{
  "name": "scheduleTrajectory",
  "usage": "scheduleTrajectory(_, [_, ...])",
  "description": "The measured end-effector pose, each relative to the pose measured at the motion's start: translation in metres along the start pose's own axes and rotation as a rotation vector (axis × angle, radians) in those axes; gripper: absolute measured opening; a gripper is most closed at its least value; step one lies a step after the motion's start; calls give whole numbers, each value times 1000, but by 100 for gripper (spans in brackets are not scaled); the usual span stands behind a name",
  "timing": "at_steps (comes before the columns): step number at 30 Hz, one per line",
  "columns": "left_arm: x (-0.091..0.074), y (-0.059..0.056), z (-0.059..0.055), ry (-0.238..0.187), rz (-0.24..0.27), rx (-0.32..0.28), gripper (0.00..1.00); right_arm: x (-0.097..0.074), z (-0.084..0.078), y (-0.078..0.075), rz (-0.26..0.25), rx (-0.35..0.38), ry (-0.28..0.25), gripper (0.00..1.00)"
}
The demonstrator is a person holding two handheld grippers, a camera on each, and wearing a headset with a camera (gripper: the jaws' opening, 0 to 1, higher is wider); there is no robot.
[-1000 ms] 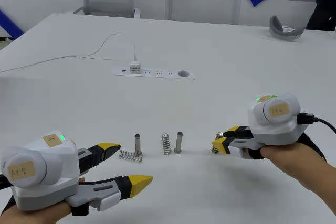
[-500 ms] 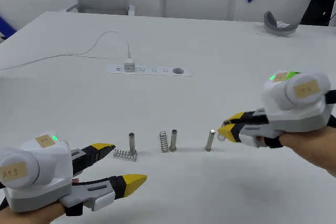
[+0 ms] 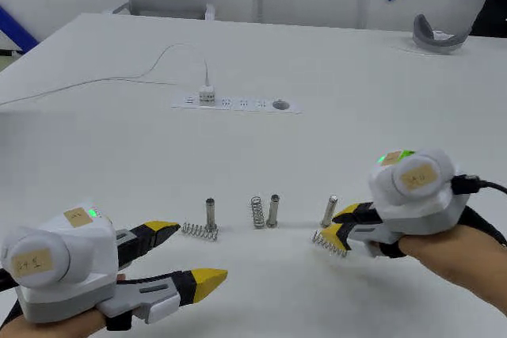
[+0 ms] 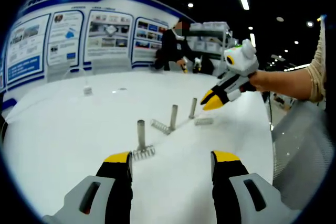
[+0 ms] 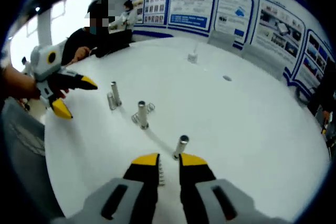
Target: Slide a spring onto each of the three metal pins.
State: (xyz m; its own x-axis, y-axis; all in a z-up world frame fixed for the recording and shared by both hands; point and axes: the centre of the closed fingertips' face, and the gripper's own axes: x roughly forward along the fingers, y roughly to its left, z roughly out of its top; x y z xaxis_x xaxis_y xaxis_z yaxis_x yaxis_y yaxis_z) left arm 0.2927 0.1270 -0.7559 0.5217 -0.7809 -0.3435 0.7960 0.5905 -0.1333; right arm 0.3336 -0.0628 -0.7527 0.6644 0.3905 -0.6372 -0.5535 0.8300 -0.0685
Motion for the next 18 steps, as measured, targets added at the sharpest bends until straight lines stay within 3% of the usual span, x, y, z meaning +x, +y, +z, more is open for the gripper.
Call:
scheduleTrajectory(1, [2, -1, -1, 2, -2, -2, 61, 4, 0, -8, -17, 23, -7, 16])
scheduleTrajectory(3, [4, -2, -1, 6, -6, -5, 61, 12, 3, -2, 22, 30, -28, 18])
scheduleTrajectory(7, [5, -5, -2, 8, -13, -5, 61, 40, 2, -5, 32, 46, -25, 14])
scheduleTrajectory(8, [5, -6, -2, 9, -14, -3, 61, 43, -1, -7, 31, 80, -4, 10])
scheduleTrajectory(10, [3, -5, -4, 12, -12, -2, 61, 48, 5, -13, 56, 260, -10, 10])
scheduleTrajectory(11, [1, -3, -5, 13, -8, -6, 61, 52, 4, -18, 71, 375, 35, 9])
scheduleTrajectory(15, [1, 2, -14, 28, 2, -20, 61, 62, 1, -26, 83, 623, 170, 9])
scheduleTrajectory(16, [2, 2, -15, 28, 3, -27, 61, 65, 0, -21, 95, 651, 200, 9])
scheduleTrajectory(18, [2, 2, -16, 28, 3, -33, 61, 67, 0, -19, 72, 609, 204, 9])
